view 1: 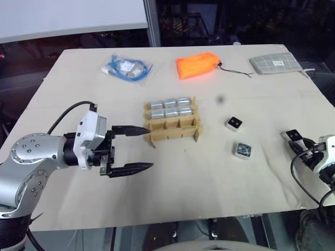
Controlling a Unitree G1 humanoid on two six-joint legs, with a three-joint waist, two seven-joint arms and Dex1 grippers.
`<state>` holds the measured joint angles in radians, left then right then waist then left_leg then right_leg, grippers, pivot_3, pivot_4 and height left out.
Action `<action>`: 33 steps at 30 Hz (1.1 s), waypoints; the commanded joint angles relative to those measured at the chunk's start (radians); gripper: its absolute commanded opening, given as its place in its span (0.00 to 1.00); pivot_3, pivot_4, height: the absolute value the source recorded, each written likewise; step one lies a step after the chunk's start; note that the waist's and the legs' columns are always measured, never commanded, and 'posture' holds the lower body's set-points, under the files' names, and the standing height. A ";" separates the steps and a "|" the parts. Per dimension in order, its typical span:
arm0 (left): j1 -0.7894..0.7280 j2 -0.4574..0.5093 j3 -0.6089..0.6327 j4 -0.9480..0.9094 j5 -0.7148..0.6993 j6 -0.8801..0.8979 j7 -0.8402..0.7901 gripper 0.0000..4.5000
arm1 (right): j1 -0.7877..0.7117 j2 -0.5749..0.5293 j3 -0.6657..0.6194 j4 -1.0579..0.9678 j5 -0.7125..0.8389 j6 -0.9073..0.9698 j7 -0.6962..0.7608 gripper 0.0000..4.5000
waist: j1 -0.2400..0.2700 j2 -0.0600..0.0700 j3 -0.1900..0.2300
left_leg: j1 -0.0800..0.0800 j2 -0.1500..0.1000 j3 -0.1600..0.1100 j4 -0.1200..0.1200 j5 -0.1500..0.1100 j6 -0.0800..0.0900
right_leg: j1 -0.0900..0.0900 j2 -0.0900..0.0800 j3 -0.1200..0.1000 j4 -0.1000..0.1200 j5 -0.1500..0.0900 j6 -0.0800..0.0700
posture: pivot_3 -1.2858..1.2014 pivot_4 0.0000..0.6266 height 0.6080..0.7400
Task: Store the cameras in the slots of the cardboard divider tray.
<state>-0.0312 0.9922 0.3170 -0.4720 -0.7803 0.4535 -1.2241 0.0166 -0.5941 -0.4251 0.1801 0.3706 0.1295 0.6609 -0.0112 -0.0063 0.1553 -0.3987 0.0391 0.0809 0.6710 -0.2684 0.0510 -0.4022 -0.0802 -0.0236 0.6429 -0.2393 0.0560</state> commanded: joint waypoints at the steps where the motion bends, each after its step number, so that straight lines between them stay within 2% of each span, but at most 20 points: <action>1: 0.001 -0.002 0.035 -0.017 -0.004 -0.015 -0.005 1.00 | -0.002 -0.017 -0.017 -0.014 0.006 -0.022 0.008 0.37 | 0.000 0.000 0.000 | 0.000 0.000 0.000 0.000 0.000 0.000 | 0.000 0.000 0.000 0.000 0.000 0.000 | 0.52 0.24 1.00; 7: -0.038 -0.021 0.006 0.010 0.012 -0.005 0.036 1.00 | -0.018 0.013 -0.036 -0.063 0.061 -0.057 0.040 0.37 | 0.000 0.000 0.000 | 0.000 0.000 0.000 0.000 0.000 0.000 | 0.000 0.000 0.000 0.000 0.000 0.000 | 0.52 0.24 1.00; 13: -0.116 -0.120 -0.013 0.038 -0.044 0.105 0.221 1.00 | -0.032 0.026 0.008 -0.216 0.113 -0.034 0.072 0.37 | 0.000 0.000 0.000 | 0.000 0.000 0.000 0.000 0.000 0.000 | 0.000 0.000 0.000 0.000 0.000 0.000 | 0.52 0.24 1.00; 17: -0.167 -0.235 -0.001 0.054 -0.162 0.218 0.378 1.00 | -0.074 0.026 0.079 -0.360 0.138 0.016 0.071 0.37 | 0.000 -0.001 0.001 | 0.000 0.001 -0.001 0.000 0.002 -0.003 | 0.000 0.000 0.000 0.001 0.000 0.001 | 0.52 0.24 1.00; 22: -0.192 -0.349 -0.026 0.100 -0.369 0.433 0.588 1.00 | -0.184 0.048 0.237 -0.509 0.122 0.056 0.074 0.37 | 0.000 -0.003 0.002 | 0.000 0.001 -0.002 0.000 0.002 -0.004 | 0.000 0.000 0.000 0.001 0.001 0.001 | 0.52 0.24 1.00; 28: -0.218 -0.395 -0.046 0.179 -0.610 0.609 0.734 1.00 | -0.281 0.067 0.410 -0.571 0.076 0.037 0.132 0.37 | 0.005 -0.006 0.004 | -0.001 0.001 -0.004 0.001 0.003 -0.004 | 0.000 -0.001 -0.003 0.002 0.001 0.001 | 0.52 0.24 1.00; 33: -0.277 -0.417 -0.053 0.259 -0.718 0.658 0.797 1.00 | -0.332 0.068 0.508 -0.579 0.047 0.001 0.210 0.37 | 0.005 -0.007 0.004 | -0.001 -0.001 -0.004 0.001 0.003 -0.004 | 0.000 -0.002 -0.003 0.002 0.001 0.001 | 0.52 0.24 1.00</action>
<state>-0.2827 0.5839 0.2587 -0.2251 -1.4346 1.0996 -0.4486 -0.2872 -0.5269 0.0781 -0.3577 0.4201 0.1656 0.8458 -0.0057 -0.0130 0.1594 -0.3999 0.0385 0.0768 0.6720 -0.2658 0.0466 -0.4019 -0.0820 -0.0264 0.6445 -0.2387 0.0565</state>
